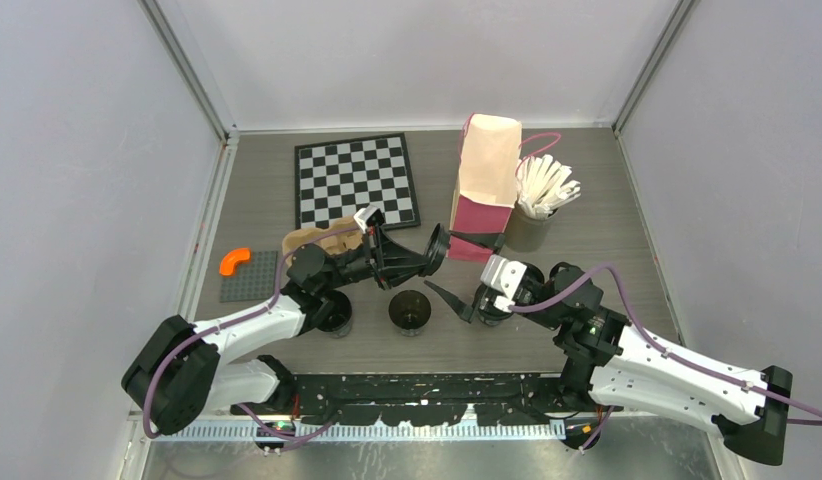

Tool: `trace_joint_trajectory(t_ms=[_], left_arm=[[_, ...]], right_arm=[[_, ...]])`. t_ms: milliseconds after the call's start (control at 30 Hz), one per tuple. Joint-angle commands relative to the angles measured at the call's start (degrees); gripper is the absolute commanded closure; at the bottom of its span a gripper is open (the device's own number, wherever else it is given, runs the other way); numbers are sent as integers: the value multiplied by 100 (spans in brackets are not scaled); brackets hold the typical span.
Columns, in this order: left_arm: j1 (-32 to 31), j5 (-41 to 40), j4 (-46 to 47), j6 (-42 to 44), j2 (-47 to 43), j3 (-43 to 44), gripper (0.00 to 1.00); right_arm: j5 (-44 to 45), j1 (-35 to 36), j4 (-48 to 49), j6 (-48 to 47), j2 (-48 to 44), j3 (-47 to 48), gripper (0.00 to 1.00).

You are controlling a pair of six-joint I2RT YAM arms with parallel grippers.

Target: Pack the takeout coffee

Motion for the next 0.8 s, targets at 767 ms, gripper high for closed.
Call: trace_joint_trajectory(t_ms=[767], left_arm=[[-400, -84, -471, 622, 114, 367, 90]], right_arm=[[-113, 17, -345, -331, -212, 439, 12]])
